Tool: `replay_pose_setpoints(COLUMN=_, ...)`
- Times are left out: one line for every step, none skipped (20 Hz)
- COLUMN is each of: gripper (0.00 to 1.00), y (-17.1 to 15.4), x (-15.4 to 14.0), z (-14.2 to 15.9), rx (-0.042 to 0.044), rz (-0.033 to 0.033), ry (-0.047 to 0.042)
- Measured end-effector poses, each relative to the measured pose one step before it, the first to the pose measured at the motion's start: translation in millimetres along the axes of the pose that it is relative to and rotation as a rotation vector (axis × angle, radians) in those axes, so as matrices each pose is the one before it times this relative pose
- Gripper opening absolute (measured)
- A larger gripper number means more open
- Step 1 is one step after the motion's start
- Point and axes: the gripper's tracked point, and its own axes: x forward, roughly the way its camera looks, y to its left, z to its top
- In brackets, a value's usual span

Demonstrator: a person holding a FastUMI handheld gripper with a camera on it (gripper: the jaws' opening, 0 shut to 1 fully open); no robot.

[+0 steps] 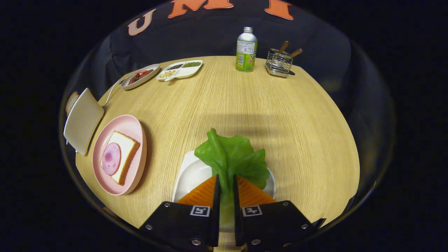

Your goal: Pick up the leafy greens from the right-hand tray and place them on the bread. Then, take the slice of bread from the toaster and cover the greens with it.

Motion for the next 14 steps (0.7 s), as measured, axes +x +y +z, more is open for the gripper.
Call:
replay_pose_setpoints(gripper=0.11, y=1.35, x=-0.54, z=1.08, rx=0.01930, rz=0.01126, ry=-0.00515)
replay_pose_setpoints(gripper=0.08, y=1.87, x=-1.68, z=4.49, rx=0.02333, rz=0.01274, ry=-0.01342)
replay_pose_setpoints(gripper=0.05, y=1.38, x=-3.43, z=5.00, rx=0.01737, rz=0.01115, ry=-0.02167)
replay_pose_setpoints(gripper=0.05, y=2.48, x=-4.75, z=6.35, rx=0.01503, rz=0.01626, ry=-0.02340)
replay_pose_setpoints(gripper=0.04, y=6.07, x=-5.74, z=6.59, rx=0.01504, rz=0.02159, ry=-0.01962)
replay_pose_setpoints(gripper=0.04, y=6.08, x=-6.83, z=7.23, rx=0.01073, rz=0.02449, ry=-0.02246)
replay_pose_setpoints(gripper=0.04, y=7.36, x=-6.69, z=6.69, rx=0.00588, rz=0.02365, ry=-0.02458)
replay_pose_setpoints(gripper=0.04, y=7.43, x=-6.91, z=8.52, rx=-0.00445, rz=0.02042, ry=-0.02503)
replay_pose_setpoints(gripper=0.04, y=6.68, x=-5.66, z=7.13, rx=-0.00975, rz=0.01338, ry=-0.02161)
replay_pose_setpoints(gripper=0.04, y=7.96, x=-5.49, z=6.76, rx=-0.01000, rz=0.01582, ry=-0.01928)
replay_pose_setpoints(gripper=0.04, y=8.64, x=-4.48, z=5.77, rx=-0.00903, rz=0.01560, ry=-0.01825)
replay_pose_setpoints(gripper=0.04, y=8.61, x=-2.60, z=4.43, rx=-0.01109, rz=0.01673, ry=-0.01712)
replay_pose_setpoints(gripper=0.04, y=7.82, x=-1.80, z=4.03, rx=-0.01429, rz=0.01171, ry=-0.01241)
replay_pose_setpoints(gripper=0.04, y=8.82, x=-1.21, z=3.81, rx=-0.01376, rz=0.01302, ry=-0.01243)
